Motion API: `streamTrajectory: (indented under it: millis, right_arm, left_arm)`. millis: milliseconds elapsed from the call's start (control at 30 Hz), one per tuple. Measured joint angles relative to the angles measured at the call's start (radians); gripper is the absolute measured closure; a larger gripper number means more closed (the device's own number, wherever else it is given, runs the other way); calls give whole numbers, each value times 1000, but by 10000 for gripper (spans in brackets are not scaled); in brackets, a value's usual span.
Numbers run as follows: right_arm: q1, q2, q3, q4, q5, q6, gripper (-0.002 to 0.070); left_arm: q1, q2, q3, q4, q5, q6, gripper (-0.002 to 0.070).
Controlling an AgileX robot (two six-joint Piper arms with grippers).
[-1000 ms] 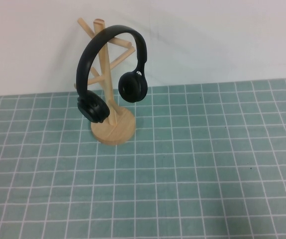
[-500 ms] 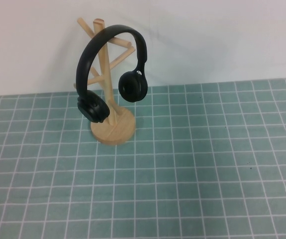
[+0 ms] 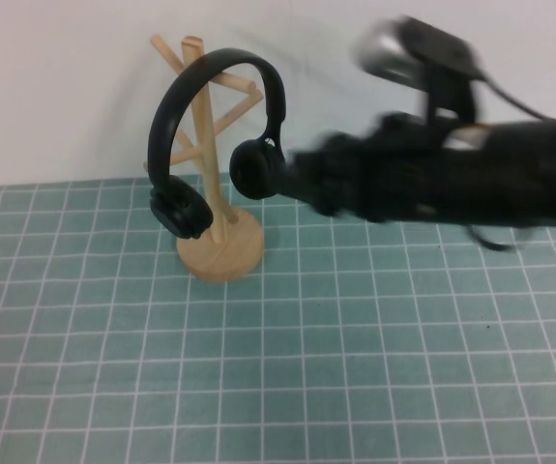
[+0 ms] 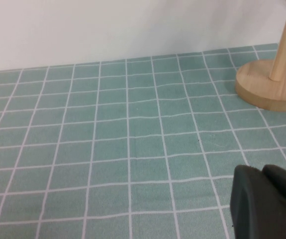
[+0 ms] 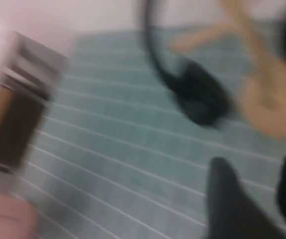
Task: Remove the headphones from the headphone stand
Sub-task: Pick up the headphones from the headphone stand
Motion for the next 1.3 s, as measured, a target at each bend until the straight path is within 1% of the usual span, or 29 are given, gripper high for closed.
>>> streamTrajectory:
  millis: [67, 100, 133, 233, 400, 867, 933, 1033, 1167, 1233, 1267, 1300]
  right_arm:
    - [20, 53, -65, 19, 0, -2, 244]
    - [25, 79, -97, 19, -2, -2, 223]
    - [31, 99, -120, 21, -4, -2, 216]
    - [39, 170, -192, 71, -10, -12, 216]
    - [39, 271, -288, 149, -8, -87, 216]
    - [39, 417, -459, 174, -64, -121, 220]
    - [39, 429, -472, 174, -69, -121, 252]
    - [39, 440, -480, 174, -83, -129, 349]
    - [39, 437, -480, 167, -79, -146, 551]
    - [39, 429, -480, 151, -76, -160, 669]
    - [39, 424, -480, 147, -76, -162, 680]
    - [39, 419, -480, 144, -74, -162, 675]
  left_arm:
    - [0, 0, 0, 0, 0, 0, 675]
    - [0, 0, 0, 0, 0, 0, 675]
    - [0, 0, 0, 0, 0, 0, 675]
    - [0, 0, 0, 0, 0, 0, 675]
    - [0, 0, 0, 0, 0, 0, 675]
    - [0, 0, 0, 0, 0, 0, 675]
    - [0, 0, 0, 0, 0, 0, 675]
    - [0, 0, 0, 0, 0, 0, 675]
    - [0, 0, 0, 0, 0, 0, 675]
    - [0, 0, 0, 0, 0, 0, 675]
    - [0, 0, 0, 0, 0, 0, 675]
    - [0, 0, 0, 0, 0, 0, 675]
